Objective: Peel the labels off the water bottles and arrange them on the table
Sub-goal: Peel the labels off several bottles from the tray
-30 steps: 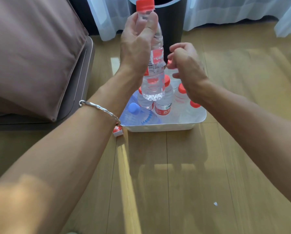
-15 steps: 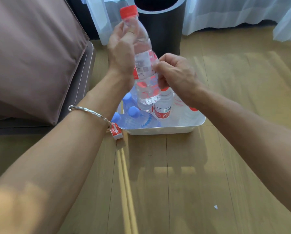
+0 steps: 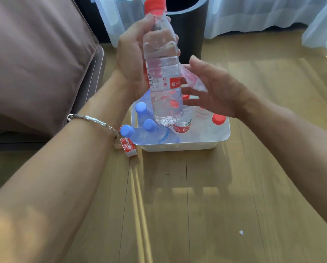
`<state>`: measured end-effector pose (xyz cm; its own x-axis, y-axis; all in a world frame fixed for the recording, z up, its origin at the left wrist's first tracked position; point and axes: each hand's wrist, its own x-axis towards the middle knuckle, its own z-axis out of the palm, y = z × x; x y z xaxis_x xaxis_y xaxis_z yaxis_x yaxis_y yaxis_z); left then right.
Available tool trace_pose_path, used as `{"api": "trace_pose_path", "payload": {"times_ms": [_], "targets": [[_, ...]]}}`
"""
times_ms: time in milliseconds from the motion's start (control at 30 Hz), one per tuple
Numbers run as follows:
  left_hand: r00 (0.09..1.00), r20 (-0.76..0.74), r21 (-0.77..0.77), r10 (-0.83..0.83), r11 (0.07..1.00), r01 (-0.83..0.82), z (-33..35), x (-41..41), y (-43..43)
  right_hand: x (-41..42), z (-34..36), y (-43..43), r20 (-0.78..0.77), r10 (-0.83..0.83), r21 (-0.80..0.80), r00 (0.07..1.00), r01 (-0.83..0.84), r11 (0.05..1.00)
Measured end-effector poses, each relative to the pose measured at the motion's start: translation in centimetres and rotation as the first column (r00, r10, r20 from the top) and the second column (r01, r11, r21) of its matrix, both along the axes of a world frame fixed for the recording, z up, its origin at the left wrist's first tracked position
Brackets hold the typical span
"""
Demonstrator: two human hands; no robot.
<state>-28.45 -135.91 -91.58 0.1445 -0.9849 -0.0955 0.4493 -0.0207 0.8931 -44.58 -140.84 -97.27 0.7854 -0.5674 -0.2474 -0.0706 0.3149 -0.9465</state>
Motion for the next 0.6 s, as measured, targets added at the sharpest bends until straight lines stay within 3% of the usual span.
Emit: {"api": "trace_pose_path", "payload": {"times_ms": [67,133,233,333,400,433,500,600], "targets": [[0.999,-0.02,-0.003,-0.03,1.0,0.03,0.0,-0.2,0.2,0.3,0.6,0.1,-0.011,0.021,-0.041,1.0,-0.022,0.999],[0.998,-0.007,-0.012,-0.059,0.998,0.059,-0.1,-0.3,0.3,0.6,0.6,0.2,-0.072,-0.065,-0.087,0.995,0.059,0.995],[0.998,0.047,-0.029,-0.051,0.998,0.052,-0.6,-0.3,0.5,1.1,0.0,1.0,-0.016,-0.097,-0.006,0.995,0.097,0.995],[0.996,0.084,-0.039,0.032,0.999,-0.029,-1.6,0.0,0.0,1.8,-0.7,1.8,0.007,-0.122,0.043,0.992,0.122,0.992],[0.97,0.201,-0.079,0.136,0.989,-0.123,-2.4,-0.1,-0.5,2.3,-0.7,1.9,-0.002,-0.187,0.019,0.982,0.187,0.982],[0.926,0.314,-0.088,0.209,0.978,-0.191,-2.7,-0.3,-0.8,2.6,-0.7,1.9,0.002,-0.233,0.005,0.972,0.233,0.972],[0.754,0.571,-0.116,0.325,0.941,-0.317,-2.9,-0.6,-1.3,3.1,-0.8,1.9,0.017,-0.341,-0.032,0.94,0.342,0.939],[0.629,0.757,0.008,0.177,0.96,-0.281,-3.0,-0.6,-1.9,3.2,-1.2,1.9,0.044,-0.48,-0.102,0.876,0.482,0.87]]}}
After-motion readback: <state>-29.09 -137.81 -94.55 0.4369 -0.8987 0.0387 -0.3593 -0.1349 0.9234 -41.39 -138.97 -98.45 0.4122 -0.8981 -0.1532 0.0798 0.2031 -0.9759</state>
